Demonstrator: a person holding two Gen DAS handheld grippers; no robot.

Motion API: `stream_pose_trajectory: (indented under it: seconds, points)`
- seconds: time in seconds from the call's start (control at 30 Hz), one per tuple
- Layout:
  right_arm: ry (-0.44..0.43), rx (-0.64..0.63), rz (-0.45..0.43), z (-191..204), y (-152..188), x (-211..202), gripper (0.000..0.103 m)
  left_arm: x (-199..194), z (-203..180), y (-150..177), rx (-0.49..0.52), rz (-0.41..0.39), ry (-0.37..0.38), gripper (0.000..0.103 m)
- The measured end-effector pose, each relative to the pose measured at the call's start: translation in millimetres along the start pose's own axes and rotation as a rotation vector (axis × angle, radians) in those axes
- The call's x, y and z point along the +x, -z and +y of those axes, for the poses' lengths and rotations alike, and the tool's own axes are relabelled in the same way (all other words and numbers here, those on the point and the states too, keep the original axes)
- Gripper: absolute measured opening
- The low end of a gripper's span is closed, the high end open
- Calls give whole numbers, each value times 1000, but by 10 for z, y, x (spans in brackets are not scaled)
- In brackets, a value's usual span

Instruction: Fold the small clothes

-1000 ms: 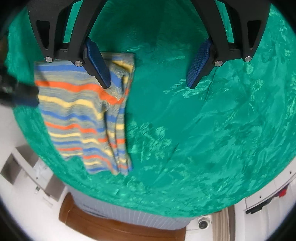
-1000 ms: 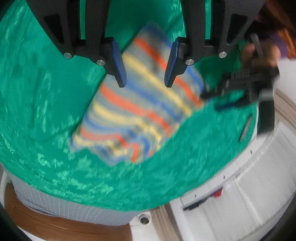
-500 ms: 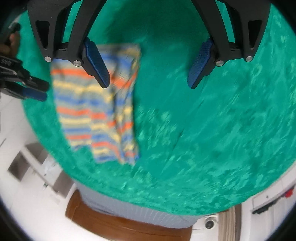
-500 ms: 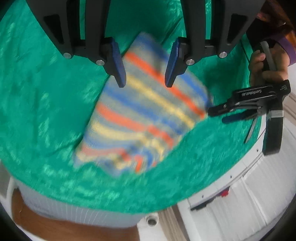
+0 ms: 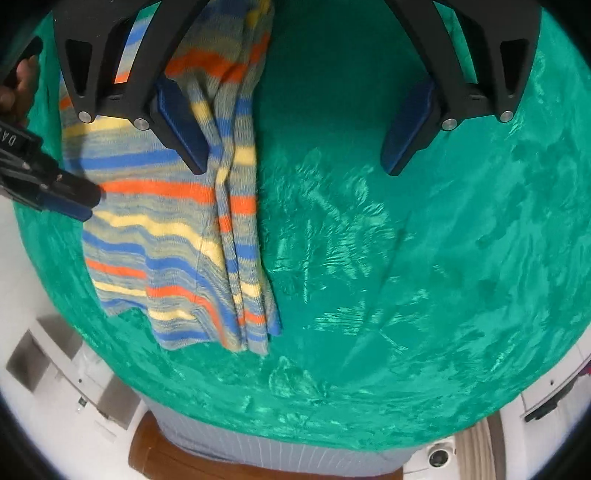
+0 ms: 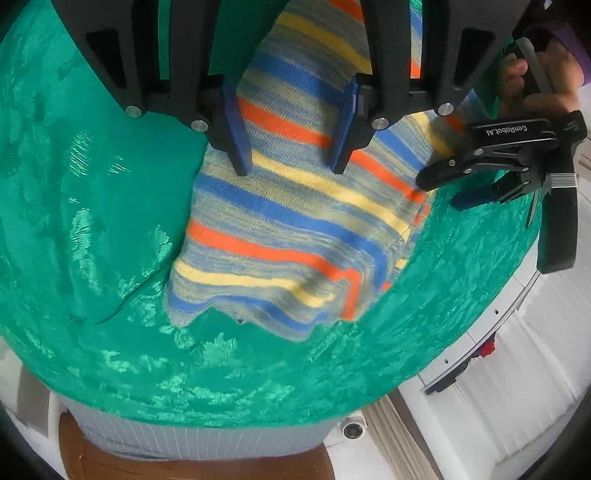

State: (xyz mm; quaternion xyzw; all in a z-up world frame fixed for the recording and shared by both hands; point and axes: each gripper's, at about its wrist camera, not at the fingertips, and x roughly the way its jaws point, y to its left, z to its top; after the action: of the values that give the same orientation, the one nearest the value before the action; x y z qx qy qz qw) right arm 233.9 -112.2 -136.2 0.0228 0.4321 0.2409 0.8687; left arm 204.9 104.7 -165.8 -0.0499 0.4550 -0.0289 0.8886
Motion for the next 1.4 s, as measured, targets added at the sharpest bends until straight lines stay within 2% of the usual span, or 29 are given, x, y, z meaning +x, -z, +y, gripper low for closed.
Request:
stream_pose_trajectory:
  seconds: [0.07,0.2,0.27,0.33,0.37,0.43,0.5,0.57,0.63,0.73,0.83,0.87,0.97,1.03,1.1,1.4]
  points:
    - [32,-24,-20,66,32,-138,45,-126,46,48,-1,-9,8,94]
    - [11,-78,-102,301,289,-518,59,-408,194,237,-4,-44,20,95]
    - [-8,-79,-73,370,449,-501,62,-474,233,363,4,-31,17,95]
    - [-11,-82,26,403,642,-357,62,-489,248,467,21,-17,-1,95]
    - [5,-92,44,420,720,-332,62,-509,256,527,32,-20,-15,95]
    - [48,-98,-20,458,897,-491,61,-625,286,649,47,-57,-42,95]
    - [63,-48,-100,412,1051,-745,63,-751,343,743,47,-119,-56,96]
    - [103,20,-162,287,1203,-942,69,-808,411,802,38,-169,-63,98]
    - [153,67,-207,160,1338,-1054,73,-748,438,783,36,-175,-63,98]
    - [269,150,-247,-92,1588,-1143,74,-558,462,801,37,-150,-75,98]
    - [311,244,-251,-299,1799,-1104,74,-373,469,920,45,-126,-78,102]
    - [311,279,-236,-370,1860,-1047,74,-313,442,980,74,-148,-95,103]
    - [307,306,-236,-465,1914,-925,83,-312,369,1058,114,-195,-129,103]
    - [316,268,-228,-414,1891,-836,95,-303,372,1049,110,-193,-125,103]
    - [332,236,-205,-387,1855,-748,100,-290,389,1051,107,-196,-113,103]
    - [323,230,-212,-400,1885,-686,103,-261,421,1095,101,-219,-96,103]
